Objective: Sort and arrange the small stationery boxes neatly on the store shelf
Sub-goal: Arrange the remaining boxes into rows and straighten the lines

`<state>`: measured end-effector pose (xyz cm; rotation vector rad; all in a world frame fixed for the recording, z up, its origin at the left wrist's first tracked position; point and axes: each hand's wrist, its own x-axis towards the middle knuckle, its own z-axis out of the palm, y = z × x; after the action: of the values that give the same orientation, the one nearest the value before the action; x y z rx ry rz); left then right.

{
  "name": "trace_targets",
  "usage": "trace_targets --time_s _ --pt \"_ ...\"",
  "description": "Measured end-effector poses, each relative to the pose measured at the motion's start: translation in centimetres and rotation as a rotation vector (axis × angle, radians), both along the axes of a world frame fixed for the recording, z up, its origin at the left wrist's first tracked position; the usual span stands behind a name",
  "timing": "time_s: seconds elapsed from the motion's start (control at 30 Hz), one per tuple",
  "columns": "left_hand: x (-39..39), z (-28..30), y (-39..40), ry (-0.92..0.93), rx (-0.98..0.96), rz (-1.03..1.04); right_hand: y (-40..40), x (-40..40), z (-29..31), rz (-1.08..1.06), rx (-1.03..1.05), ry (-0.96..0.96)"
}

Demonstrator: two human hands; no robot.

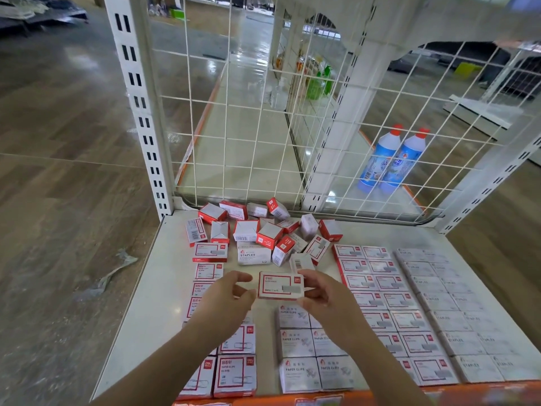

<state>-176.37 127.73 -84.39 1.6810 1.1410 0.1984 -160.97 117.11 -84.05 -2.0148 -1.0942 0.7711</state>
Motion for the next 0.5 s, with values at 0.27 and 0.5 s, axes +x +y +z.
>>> trace_targets --time_s 0.27,0.5 --pt "1.1 0.8 -1.1 0.11 0.186 -0.155 -1.5 1.2 0.0 -0.181 -0.074 -0.046" --pt "4.3 2.3 -2.6 0.295 0.432 -0.465 -3.1 4.2 0.8 -0.273 -0.089 -0.108"
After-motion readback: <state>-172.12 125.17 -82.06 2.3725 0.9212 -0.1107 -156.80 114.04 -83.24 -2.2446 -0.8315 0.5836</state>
